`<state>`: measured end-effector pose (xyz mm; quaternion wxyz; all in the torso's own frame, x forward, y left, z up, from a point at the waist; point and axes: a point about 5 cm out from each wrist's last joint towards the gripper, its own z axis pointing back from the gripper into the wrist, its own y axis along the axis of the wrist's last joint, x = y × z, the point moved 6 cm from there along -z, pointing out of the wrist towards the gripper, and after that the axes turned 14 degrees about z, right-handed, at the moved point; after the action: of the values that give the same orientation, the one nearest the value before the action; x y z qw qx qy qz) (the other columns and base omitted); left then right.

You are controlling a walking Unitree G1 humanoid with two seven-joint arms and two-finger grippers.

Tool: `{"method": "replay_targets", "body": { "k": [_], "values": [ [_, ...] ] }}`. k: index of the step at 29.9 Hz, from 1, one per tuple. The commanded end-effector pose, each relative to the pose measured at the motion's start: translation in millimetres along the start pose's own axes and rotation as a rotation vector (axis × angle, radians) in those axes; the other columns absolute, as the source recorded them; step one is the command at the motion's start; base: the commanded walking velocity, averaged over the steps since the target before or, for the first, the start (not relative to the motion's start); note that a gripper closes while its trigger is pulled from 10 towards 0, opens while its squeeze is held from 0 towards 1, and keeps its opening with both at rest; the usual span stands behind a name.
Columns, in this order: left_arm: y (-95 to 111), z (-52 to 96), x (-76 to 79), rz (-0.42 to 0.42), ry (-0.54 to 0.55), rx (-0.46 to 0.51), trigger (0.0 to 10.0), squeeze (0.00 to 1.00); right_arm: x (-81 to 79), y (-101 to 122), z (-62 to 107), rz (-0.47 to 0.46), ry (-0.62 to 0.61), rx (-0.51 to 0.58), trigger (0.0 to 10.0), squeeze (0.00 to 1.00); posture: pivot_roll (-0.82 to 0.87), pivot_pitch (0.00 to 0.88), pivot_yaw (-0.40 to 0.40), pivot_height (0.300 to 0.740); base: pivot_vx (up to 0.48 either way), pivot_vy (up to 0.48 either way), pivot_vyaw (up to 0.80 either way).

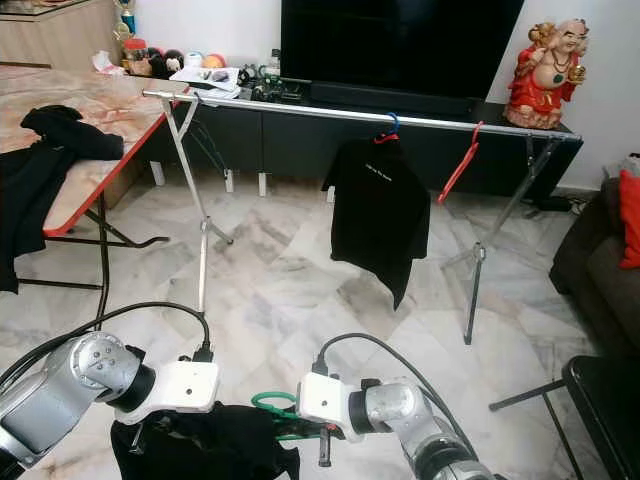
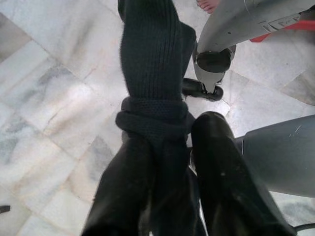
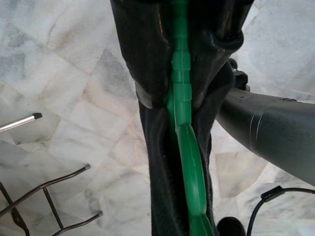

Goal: Hang hanger

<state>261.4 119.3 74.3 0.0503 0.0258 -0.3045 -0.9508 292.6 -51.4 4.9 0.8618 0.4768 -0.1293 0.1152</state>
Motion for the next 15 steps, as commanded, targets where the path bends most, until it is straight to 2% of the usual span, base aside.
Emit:
{"method": "replay_targets", "body": {
  "k": [1,4,7,11,15],
  "values": [
    [8,3.6,2.2,-0.037,-0.017,0.012,10.0,1.0,10.6,1,3.8,-0.015,-0.068,0.011,0.0,0.0,0.2,0.035,-0.106,0.74,0.0,0.0,0.0],
    [4,7.1,0.5,-0.042,-0.004,-0.012,10.0,1.0,14.0,0,4.8,-0.021,-0.103,0.009,0.0,0.0,0.2,0.038,-0.108,0.74,0.0,0.0,0.0],
    [-3,13.1,-6.0,-0.035,0.036,-0.033,10.0,1.0,24.2,-3,10.1,-0.043,-0.185,-0.003,0.0,0.0,0.2,0.039,-0.111,0.74,0.0,0.0,0.0],
    [1,19.6,-12.9,-0.009,0.078,0.008,10.0,1.0,31.7,-6,15.3,-0.074,-0.249,-0.007,0.0,0.0,0.19,0.042,-0.111,0.74,0.0,0.0,0.0],
    [9,26.6,-16.2,0.009,0.101,0.064,10.0,1.0,31.1,-8,17.3,-0.093,-0.268,-0.005,0.0,0.0,0.19,0.046,-0.112,0.74,0.0,0.0,0.0]
  ]
}}
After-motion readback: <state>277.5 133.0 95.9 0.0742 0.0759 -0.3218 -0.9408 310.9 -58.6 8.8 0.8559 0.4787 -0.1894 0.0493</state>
